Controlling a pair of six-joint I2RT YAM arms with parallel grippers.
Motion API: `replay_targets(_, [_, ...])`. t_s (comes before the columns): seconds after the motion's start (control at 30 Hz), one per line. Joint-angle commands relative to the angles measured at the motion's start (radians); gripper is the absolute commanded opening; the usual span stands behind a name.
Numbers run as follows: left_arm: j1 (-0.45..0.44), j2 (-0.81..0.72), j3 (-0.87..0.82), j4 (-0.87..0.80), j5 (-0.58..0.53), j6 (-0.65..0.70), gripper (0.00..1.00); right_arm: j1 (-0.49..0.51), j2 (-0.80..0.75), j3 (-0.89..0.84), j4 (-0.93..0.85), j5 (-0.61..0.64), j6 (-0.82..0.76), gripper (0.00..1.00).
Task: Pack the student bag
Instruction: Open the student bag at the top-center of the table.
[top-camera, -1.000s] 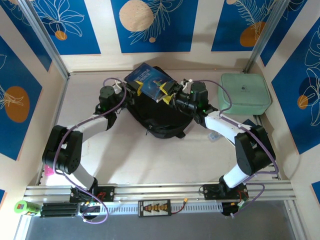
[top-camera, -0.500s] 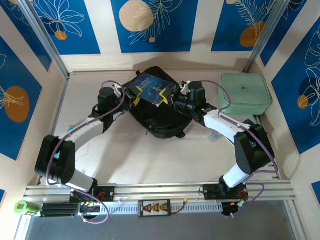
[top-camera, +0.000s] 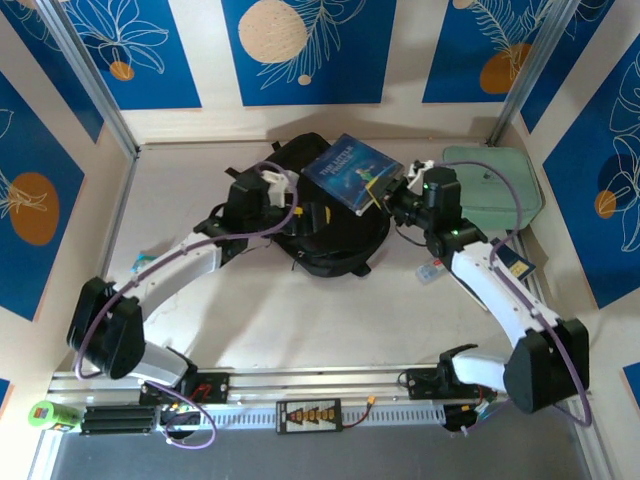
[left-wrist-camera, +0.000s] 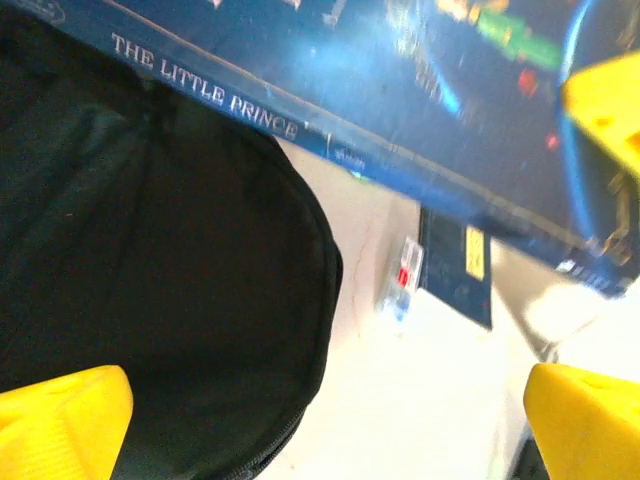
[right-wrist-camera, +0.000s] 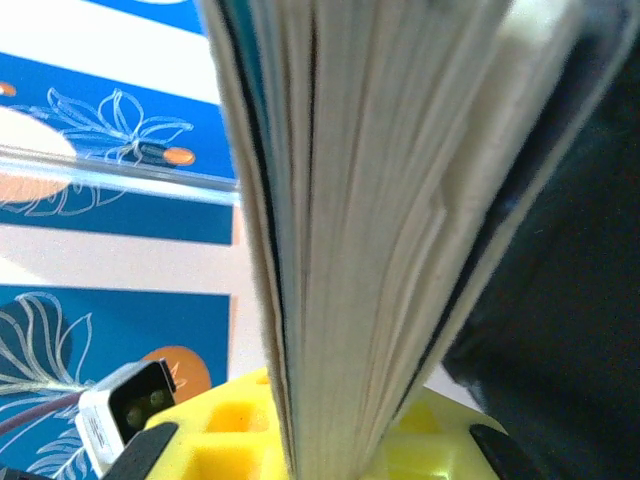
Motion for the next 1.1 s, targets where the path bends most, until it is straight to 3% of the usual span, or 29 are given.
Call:
replay_targets(0.0, [-0.056, 0.071, 0.096, -0.179, -0.008, 0.3, 1.0, -0.044, -0.083, -0.02, -0.122, 0.059, -0.076, 0.0])
replay_targets(0.1, [-0.108, 0.15, 0.191, -0.316, -0.055, 0.471, 0.96, -0.083, -0.129, -0.042, -0.18, 0.061, -0.081, 0.0])
replay_targets(0.27, [-0.162, 0.254, 0.31, -0.47, -0.224, 0.677, 0.85, -0.141, -0.185, -0.053, -0.24, 0.045, -0.08, 0.0])
replay_targets(0.53, [-0.178, 0.381, 0.427, -0.611, -0.103, 0.877, 0.71, -0.217, -0.263, -0.065, -0.326, 0.066, -0.091, 0.0])
replay_targets(0.73, [-0.184, 0.427, 0.479, -0.632, -0.135, 0.941, 0.58, -0.322, -0.321, -0.073, -0.341, 0.029, -0.106, 0.0])
replay_targets(0.8, [-0.183, 0.435, 0.482, -0.617, -0.153, 0.944, 0.46, -0.342, -0.327, -0.073, -0.345, 0.009, -0.104, 0.0])
replay_targets(0.9, [-0.183, 0.436, 0.491, -0.618, -0.142, 0.965, 0.38, -0.357, -0.332, -0.082, -0.347, -0.009, -0.093, 0.0])
replay_targets(1.07, [-0.183, 0.462, 0.51, -0.649, -0.126, 0.992, 0.37, -0.39, -0.34, -0.089, -0.345, -0.041, -0.083, 0.0])
